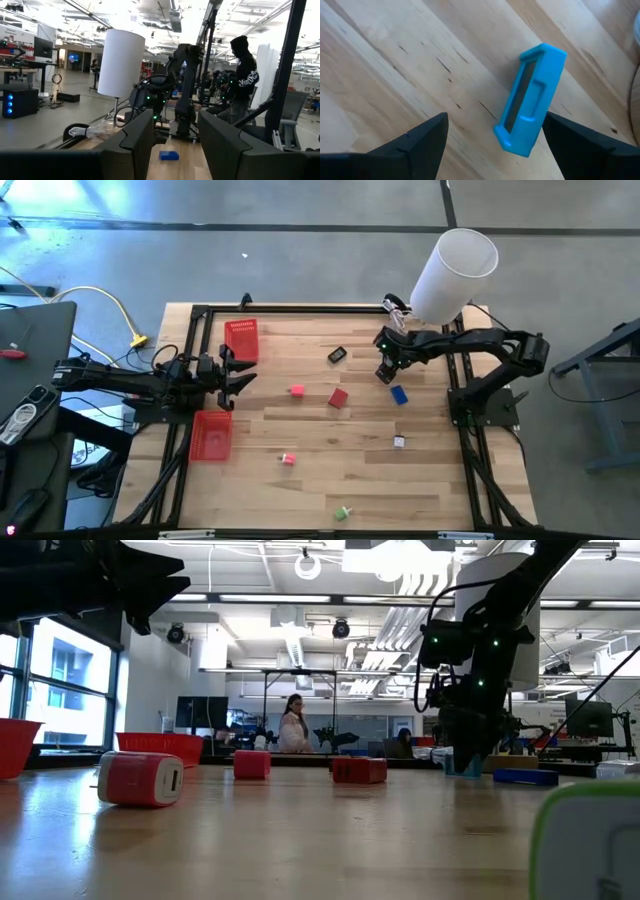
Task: Pick & Place Office items
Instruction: Put the light blue digital clock into the bottom red bin
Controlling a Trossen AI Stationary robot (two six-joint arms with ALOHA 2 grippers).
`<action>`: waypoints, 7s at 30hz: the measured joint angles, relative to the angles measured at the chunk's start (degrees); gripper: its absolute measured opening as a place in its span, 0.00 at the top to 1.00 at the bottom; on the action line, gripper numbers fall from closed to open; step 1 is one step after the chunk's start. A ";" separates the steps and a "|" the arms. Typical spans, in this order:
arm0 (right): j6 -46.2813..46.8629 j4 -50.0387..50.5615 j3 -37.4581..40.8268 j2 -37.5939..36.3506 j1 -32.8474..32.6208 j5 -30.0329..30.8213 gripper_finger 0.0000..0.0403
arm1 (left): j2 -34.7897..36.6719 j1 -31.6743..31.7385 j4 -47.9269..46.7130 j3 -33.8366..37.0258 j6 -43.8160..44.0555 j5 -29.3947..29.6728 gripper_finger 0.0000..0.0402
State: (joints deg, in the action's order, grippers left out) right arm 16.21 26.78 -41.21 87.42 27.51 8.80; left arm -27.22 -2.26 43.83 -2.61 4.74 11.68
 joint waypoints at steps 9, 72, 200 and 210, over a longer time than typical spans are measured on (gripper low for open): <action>0.33 0.22 0.00 0.00 0.00 0.22 0.23 | 0.00 0.00 -0.04 0.00 0.89 -0.02 0.63; 5.76 1.22 0.00 -5.28 -9.62 1.75 0.97 | -2.08 -0.02 -2.81 0.00 4.51 -0.02 0.63; 8.67 -12.81 0.11 -13.51 -27.67 29.28 0.65 | -15.88 8.04 4.45 -0.06 20.75 0.66 0.63; 2.10 -24.72 0.11 -13.44 -35.21 35.14 0.65 | -35.18 13.23 7.78 -13.07 24.61 -15.29 0.63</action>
State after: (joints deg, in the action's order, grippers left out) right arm 18.31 2.06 -41.10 73.97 -7.70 43.93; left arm -62.41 10.96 51.62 -15.68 29.34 -3.60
